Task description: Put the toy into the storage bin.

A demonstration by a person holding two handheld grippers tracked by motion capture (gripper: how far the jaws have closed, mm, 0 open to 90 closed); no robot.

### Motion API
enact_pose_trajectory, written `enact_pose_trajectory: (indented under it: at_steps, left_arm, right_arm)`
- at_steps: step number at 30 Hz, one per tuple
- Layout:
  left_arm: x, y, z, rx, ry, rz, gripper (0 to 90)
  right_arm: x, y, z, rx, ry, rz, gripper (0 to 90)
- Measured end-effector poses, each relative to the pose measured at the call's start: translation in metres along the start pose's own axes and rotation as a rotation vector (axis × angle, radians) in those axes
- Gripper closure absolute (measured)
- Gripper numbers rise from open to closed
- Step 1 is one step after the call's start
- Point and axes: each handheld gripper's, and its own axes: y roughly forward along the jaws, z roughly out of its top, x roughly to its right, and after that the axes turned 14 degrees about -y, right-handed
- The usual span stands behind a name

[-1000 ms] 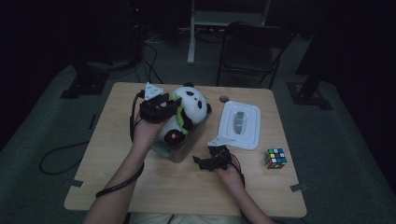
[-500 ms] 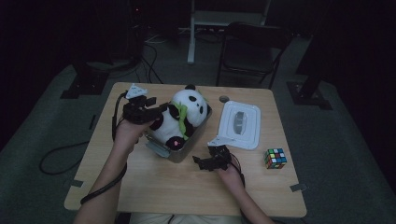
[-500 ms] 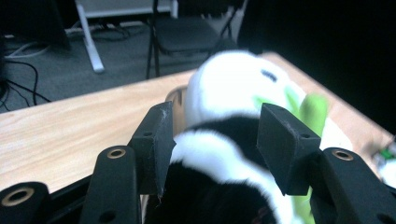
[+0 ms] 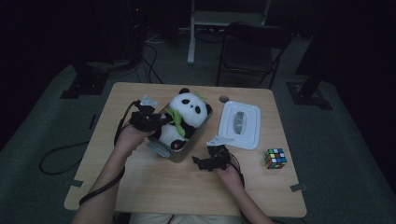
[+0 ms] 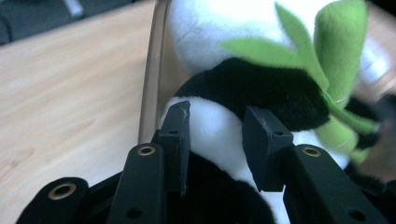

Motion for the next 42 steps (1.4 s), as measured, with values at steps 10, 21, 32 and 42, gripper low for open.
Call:
enact_pose_trajectory:
  at_steps: [10, 21, 32, 42]
  left_arm:
    - [-0.002, -0.007, -0.005, 0.048, -0.017, -0.005, 39.2]
    - [-0.027, -0.023, -0.002, 0.134, -0.076, -0.032, 24.9]
    - [-0.056, -0.002, -0.006, 0.149, -0.156, 0.04, 9.9]
    - [-0.089, 0.005, -0.014, 0.191, -0.206, 0.139, 10.1]
  right_arm:
    - [0.002, -0.002, 0.002, 0.007, 0.001, -0.001, 14.8]
    - [0.007, -0.008, 0.009, 0.018, -0.011, -0.023, 14.8]
    - [0.015, -0.017, 0.023, 0.048, -0.002, -0.053, 14.9]
    - [0.018, -0.016, 0.021, 0.044, 0.007, -0.06, 14.9]
